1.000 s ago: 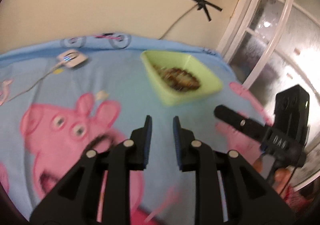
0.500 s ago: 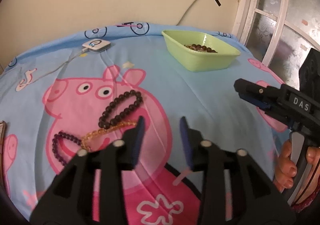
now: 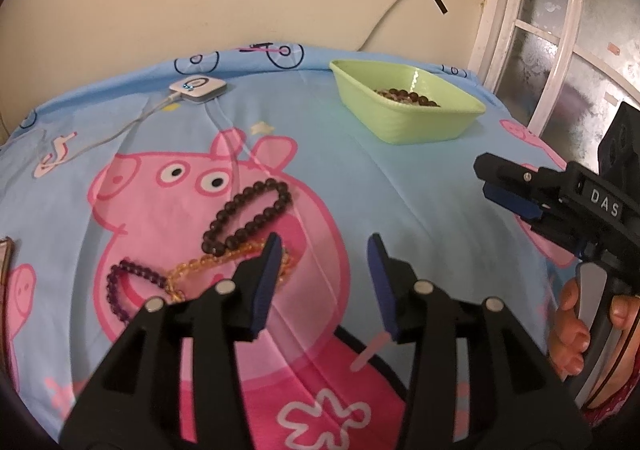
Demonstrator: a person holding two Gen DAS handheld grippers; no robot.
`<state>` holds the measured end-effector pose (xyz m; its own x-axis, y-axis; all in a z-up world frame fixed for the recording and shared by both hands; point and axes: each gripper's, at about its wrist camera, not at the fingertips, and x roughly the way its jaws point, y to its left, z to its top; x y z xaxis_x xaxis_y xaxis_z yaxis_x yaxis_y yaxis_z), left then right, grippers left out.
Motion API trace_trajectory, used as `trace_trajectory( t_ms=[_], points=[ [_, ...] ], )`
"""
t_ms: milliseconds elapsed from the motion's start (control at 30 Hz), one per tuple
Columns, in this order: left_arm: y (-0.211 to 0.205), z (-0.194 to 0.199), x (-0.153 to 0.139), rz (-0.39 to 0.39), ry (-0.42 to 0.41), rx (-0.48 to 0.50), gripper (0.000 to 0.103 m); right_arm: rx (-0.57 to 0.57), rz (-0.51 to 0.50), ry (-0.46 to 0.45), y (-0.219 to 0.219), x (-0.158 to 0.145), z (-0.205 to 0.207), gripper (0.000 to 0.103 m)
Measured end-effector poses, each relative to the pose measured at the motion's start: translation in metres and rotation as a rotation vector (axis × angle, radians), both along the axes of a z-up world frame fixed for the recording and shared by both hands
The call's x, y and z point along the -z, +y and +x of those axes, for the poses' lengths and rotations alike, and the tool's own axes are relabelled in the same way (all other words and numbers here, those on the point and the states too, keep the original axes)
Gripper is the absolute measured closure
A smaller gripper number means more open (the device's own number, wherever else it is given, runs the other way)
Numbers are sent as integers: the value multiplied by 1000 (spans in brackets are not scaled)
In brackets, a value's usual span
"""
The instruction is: Organize jewelry
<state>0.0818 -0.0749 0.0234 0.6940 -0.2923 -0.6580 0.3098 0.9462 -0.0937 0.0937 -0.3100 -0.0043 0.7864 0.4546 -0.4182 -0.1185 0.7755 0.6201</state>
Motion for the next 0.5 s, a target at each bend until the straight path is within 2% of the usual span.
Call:
trace_trajectory(
  t_ms=[500],
  points=[
    [-6,0,1,46,-4,-15,60,-2,0,-16,0,-1,-5,67]
  ],
)
